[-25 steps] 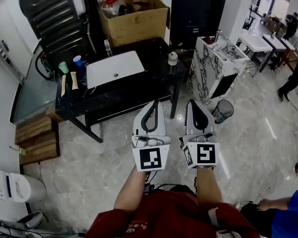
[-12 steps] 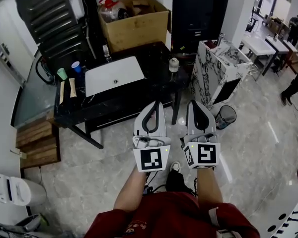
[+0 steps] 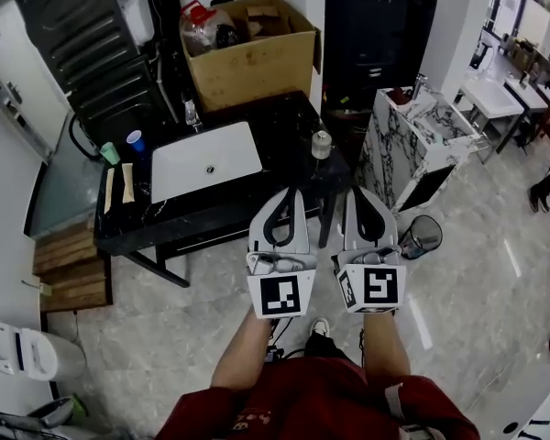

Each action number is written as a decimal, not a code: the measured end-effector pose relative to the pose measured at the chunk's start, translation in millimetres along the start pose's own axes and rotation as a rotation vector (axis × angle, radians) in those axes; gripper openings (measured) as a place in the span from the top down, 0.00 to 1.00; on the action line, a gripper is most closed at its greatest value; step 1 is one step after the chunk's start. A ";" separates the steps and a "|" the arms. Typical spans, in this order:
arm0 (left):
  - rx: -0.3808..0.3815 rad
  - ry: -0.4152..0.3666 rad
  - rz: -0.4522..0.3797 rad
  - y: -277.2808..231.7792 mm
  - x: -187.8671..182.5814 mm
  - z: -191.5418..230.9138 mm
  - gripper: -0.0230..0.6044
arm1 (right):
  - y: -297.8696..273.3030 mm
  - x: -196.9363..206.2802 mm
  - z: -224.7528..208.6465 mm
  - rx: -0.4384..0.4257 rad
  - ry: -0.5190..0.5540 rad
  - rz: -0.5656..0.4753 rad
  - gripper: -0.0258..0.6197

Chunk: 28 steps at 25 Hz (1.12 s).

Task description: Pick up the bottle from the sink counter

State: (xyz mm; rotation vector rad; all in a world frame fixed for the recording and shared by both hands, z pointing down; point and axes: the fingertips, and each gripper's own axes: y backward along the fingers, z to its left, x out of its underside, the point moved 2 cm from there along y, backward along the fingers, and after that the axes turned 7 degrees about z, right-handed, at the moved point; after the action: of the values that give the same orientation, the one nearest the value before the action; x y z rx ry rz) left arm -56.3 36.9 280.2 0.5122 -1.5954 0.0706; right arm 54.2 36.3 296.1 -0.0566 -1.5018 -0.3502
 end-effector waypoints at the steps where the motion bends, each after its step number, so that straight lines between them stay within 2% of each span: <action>1: -0.003 -0.001 0.003 -10.5 1.9 -1.7 0.96 | -7.6 1.4 -7.4 -0.003 -0.001 0.000 0.96; 10: -0.021 -0.022 0.001 -101.6 14.7 -23.2 0.96 | -72.5 13.0 -79.7 -0.023 -0.016 -0.007 0.96; 16: -0.033 -0.029 0.002 -143.9 21.5 -32.8 0.96 | -101.4 18.4 -112.8 -0.034 -0.037 -0.018 0.96; 28: -0.030 -0.008 0.009 -200.8 49.4 -9.3 0.96 | -162.5 37.9 -129.3 -0.031 -0.035 -0.013 0.96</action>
State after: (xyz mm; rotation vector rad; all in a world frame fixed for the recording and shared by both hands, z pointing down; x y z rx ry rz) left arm 25.1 -153.4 276.5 0.4824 -1.6043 0.0519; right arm 137.6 -157.7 294.3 -0.0780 -1.5320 -0.3846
